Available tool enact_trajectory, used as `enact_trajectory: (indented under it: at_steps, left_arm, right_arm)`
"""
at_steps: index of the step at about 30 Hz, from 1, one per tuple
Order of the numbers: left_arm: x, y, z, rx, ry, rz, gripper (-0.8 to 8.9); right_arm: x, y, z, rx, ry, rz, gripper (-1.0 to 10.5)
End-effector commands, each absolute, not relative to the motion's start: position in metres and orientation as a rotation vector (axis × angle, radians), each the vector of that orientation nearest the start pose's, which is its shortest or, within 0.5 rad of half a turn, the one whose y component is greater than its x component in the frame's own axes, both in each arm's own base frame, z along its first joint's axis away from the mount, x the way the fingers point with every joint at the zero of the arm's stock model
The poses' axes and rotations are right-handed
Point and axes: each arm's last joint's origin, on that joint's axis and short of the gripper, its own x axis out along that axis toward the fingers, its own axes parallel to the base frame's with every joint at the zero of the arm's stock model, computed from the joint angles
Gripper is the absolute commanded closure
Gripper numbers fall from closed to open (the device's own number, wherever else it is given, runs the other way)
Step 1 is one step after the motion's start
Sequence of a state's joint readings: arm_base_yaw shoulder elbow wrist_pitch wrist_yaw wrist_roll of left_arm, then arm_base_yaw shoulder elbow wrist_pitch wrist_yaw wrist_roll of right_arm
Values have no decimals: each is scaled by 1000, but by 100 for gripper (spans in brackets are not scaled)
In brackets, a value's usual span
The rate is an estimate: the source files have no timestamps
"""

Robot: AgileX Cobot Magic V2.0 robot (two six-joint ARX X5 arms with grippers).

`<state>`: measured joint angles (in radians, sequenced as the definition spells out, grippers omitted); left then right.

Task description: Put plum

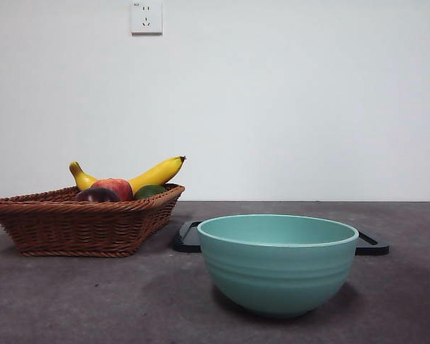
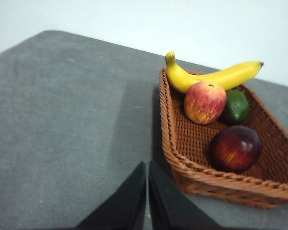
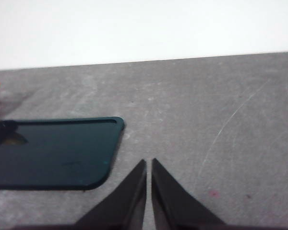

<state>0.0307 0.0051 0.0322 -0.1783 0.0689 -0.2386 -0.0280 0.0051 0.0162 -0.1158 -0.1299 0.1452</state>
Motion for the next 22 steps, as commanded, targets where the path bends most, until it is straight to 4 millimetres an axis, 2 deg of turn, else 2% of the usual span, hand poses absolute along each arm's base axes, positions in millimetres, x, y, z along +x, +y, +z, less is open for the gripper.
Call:
enact_trajectory:
  at_steps: [1,6,9,15,22]
  left_arm:
    - [95,1,151,-338,180,-5,807]
    - [94,1,157,-392,171,-2,805]
    - [92,1,163,-403,177,0,805]
    - [86,1,184,-406,196,-3,804]
    - [83,0,224,-384,197,-19,804]
  right_arm:
    - [97,1,157,247,108,91,938]
    - [96,1,160,305,103,88,939]
    - [95,1,168,335,81,91,938]
    - [87,1,198,344,35,98,939]
    - [81,2,240,339,68,96,939]
